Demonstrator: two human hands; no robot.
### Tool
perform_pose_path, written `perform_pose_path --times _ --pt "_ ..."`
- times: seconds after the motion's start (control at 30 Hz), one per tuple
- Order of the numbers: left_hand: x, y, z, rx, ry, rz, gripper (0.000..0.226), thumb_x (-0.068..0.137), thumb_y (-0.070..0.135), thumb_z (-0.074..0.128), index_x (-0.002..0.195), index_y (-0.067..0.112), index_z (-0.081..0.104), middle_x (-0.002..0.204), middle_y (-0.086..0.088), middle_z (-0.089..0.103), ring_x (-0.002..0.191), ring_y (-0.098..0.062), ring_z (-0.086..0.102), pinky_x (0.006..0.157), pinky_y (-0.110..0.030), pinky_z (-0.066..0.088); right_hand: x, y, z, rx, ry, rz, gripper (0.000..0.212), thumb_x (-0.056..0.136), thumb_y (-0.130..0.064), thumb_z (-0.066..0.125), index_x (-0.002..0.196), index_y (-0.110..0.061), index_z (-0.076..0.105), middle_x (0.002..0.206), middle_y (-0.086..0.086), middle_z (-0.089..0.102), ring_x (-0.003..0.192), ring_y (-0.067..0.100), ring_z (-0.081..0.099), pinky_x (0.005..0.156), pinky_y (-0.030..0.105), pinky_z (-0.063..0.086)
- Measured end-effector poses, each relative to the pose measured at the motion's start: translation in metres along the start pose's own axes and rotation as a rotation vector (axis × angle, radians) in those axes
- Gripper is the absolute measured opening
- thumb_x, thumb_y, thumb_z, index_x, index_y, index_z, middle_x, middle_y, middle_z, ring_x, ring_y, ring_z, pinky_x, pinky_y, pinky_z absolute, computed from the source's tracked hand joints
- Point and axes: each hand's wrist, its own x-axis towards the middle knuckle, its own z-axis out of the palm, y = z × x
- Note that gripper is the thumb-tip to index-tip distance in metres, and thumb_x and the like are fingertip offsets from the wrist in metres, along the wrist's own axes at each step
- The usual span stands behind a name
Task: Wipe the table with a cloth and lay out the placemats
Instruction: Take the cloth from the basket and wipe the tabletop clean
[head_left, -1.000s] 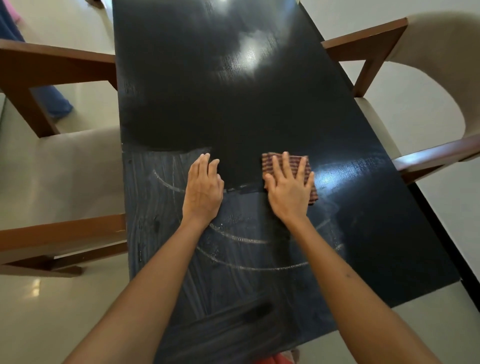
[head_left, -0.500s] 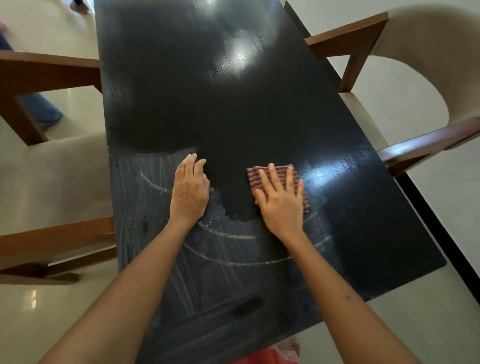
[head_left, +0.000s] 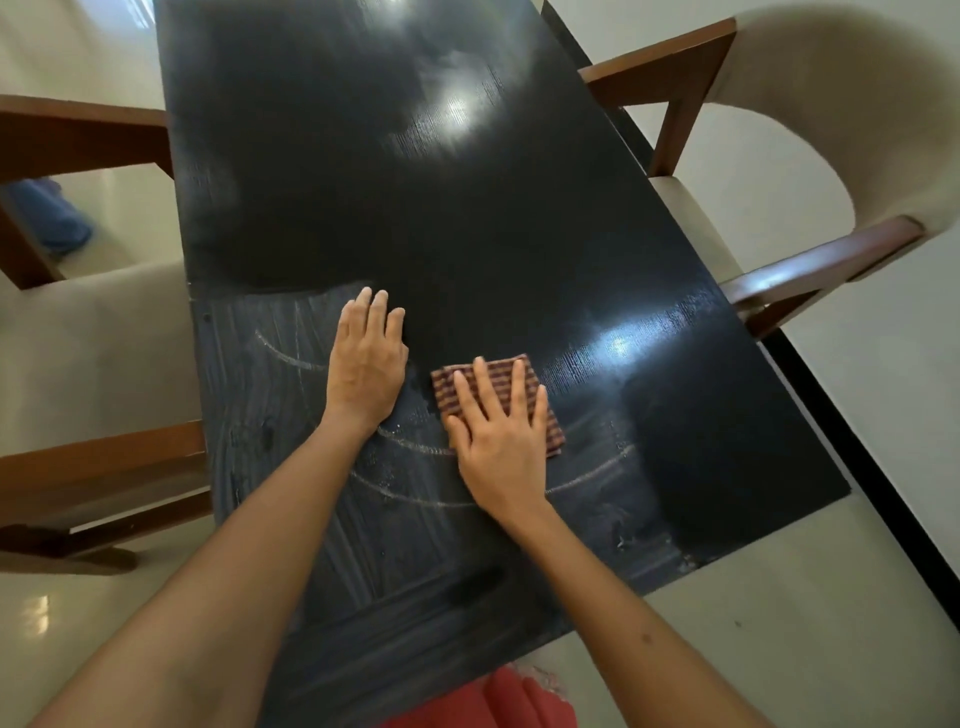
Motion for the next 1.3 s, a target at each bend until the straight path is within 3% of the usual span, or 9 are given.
perform_pose_path --times 0.07,0.2,0.43,0.6,0.83,1.0,1.1,1.3 --pt "0.0 0.005 -0.003 0.099 -0.012 0.059 0.036 0.094 0.011 0.048 0.128 0.0 0.047 0.137 -0.024 0.045 0.132 -0.04 0.037 0.113 -0.049 0.029 -0.004 0.0 0.001 -0.006 -0.01 -0.04 0.052 0.099 -0.048 0.033 0.148 -0.031 0.037 0.157 -0.003 0.03 0.147 0.037 0.016 0.116 0.059 0.014" --pt "-0.012 0.017 -0.011 0.164 0.0 0.016 0.039 0.092 0.009 0.054 0.129 0.003 0.047 0.138 -0.022 0.046 0.132 -0.039 0.039 0.111 -0.051 0.032 0.0 0.025 -0.004 -0.034 -0.049 -0.066 0.053 0.099 -0.05 0.029 0.149 -0.033 0.033 0.158 -0.006 0.026 0.148 0.035 0.013 0.116 0.059 0.012" --pt "-0.063 0.045 -0.017 0.073 0.047 0.005 0.034 0.092 0.009 0.053 0.126 0.002 0.052 0.135 -0.021 0.05 0.129 -0.04 0.044 0.109 -0.051 0.036 -0.007 0.113 -0.02 -0.025 -0.062 0.261 0.055 0.1 -0.053 0.022 0.152 -0.033 0.023 0.161 -0.008 0.015 0.149 0.033 -0.001 0.118 0.056 0.003" --pt "-0.077 0.06 -0.019 0.015 0.02 0.0 0.039 0.095 0.015 0.032 0.127 0.002 0.05 0.136 -0.021 0.049 0.13 -0.038 0.044 0.109 -0.05 0.036 -0.013 0.105 -0.021 0.018 -0.049 0.374 0.055 0.101 -0.051 0.026 0.153 -0.033 0.023 0.162 -0.008 0.013 0.149 0.034 -0.005 0.117 0.058 0.002" --pt "-0.076 0.061 -0.014 -0.027 0.073 -0.046 0.032 0.094 0.007 0.046 0.125 0.002 0.052 0.132 -0.02 0.053 0.126 -0.037 0.047 0.108 -0.049 0.037 -0.068 0.027 -0.004 -0.015 -0.012 0.03 0.054 0.097 -0.05 0.033 0.147 -0.033 0.037 0.157 -0.005 0.029 0.147 0.037 0.012 0.116 0.06 0.01" --pt "-0.077 0.061 -0.014 0.002 0.072 -0.025 0.033 0.093 0.005 0.049 0.126 0.003 0.051 0.132 -0.019 0.053 0.127 -0.037 0.046 0.109 -0.049 0.036 -0.082 0.032 -0.003 -0.02 -0.006 -0.079 0.052 0.099 -0.049 0.031 0.148 -0.033 0.036 0.158 -0.005 0.028 0.147 0.034 0.018 0.115 0.06 0.016" --pt "-0.077 0.06 -0.012 0.018 0.081 -0.002 0.033 0.093 0.003 0.05 0.126 0.002 0.051 0.131 -0.02 0.053 0.126 -0.037 0.046 0.108 -0.049 0.036 -0.079 0.052 -0.003 -0.036 -0.008 -0.043 0.052 0.098 -0.05 0.031 0.147 -0.033 0.037 0.157 -0.006 0.028 0.147 0.034 0.016 0.115 0.059 0.015" --pt "-0.076 0.059 -0.012 -0.035 0.082 -0.048 0.032 0.092 0.002 0.05 0.124 0.002 0.05 0.131 -0.02 0.052 0.127 -0.037 0.046 0.11 -0.049 0.035 -0.081 0.128 -0.015 -0.036 0.002 0.227 0.058 0.096 -0.055 0.023 0.149 -0.034 0.031 0.159 -0.007 0.023 0.149 0.033 0.007 0.117 0.056 0.009"
